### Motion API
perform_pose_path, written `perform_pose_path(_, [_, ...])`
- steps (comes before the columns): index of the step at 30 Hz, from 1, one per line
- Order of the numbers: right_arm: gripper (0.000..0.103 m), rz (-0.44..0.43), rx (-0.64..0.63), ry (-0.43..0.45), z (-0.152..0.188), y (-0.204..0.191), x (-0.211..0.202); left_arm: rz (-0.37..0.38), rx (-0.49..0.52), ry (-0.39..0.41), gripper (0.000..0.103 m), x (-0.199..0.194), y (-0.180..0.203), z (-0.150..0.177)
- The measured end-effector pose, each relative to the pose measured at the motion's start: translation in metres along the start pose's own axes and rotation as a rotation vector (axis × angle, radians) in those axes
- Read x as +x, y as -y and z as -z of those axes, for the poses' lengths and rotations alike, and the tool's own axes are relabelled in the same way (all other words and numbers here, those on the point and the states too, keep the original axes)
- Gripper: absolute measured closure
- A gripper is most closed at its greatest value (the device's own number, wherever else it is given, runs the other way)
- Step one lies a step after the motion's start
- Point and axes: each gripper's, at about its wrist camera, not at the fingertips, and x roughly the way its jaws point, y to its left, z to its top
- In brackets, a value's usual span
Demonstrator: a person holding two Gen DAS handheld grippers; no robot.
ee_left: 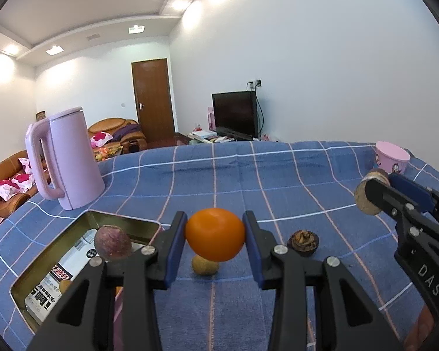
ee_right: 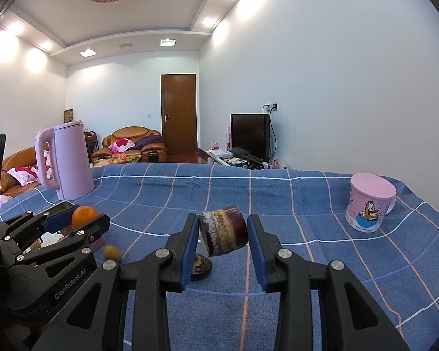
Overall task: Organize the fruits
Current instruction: 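Lift the orange with the left tool and the root with the right tool toward the tin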
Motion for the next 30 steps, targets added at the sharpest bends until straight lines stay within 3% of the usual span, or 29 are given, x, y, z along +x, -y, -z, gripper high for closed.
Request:
perform_pose_path(18, [0.067, -0.003, -0.017, 0.031, 0.001, -0.006, -0.012, -0.023, -0.004, 0.061, 0.062, -0.017, -0.003, 0.003])
perform_pose_path(30, [0.067, -0.038, -0.032, 0.01, 0.0, -0.019, -0.01, -0.03, -0.022, 0.026, 0.062, -0.019, -0.021, 0.008])
